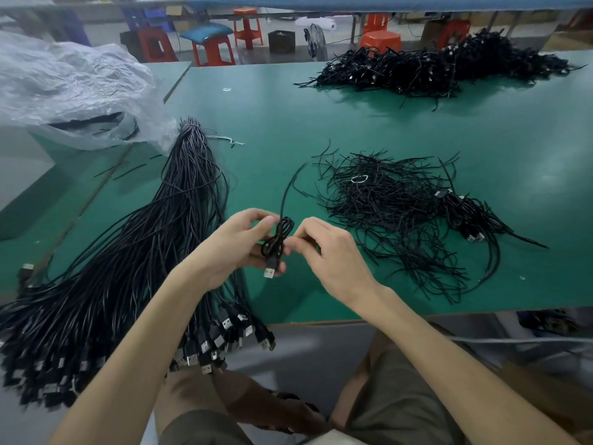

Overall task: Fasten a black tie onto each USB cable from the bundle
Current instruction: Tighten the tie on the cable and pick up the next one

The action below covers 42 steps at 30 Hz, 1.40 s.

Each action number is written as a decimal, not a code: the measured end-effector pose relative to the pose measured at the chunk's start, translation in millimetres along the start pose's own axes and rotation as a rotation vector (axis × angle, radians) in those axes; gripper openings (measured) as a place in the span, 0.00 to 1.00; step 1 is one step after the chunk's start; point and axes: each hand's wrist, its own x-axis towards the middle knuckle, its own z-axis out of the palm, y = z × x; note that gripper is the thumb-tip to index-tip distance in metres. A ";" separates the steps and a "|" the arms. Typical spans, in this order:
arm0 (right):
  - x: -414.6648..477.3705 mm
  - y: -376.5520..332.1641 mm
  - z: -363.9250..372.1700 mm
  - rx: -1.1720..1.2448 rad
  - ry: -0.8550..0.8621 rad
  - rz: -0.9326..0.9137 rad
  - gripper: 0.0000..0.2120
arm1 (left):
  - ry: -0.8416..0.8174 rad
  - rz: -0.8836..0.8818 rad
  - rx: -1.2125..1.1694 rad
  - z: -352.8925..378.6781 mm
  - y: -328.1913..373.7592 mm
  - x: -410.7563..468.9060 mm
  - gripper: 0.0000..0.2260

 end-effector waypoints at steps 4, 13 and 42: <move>2.9 3.7 -1.6 0.075 0.037 0.069 0.12 | -0.121 0.198 -0.016 -8.1 -3.9 -7.4 0.28; 2.6 4.4 -3.2 0.026 0.069 0.005 0.12 | 0.008 0.415 0.338 2.3 -5.3 -6.1 0.08; -7.6 -16.6 -37.1 0.744 0.026 0.442 0.13 | 0.166 0.344 0.264 38.9 12.3 9.7 0.18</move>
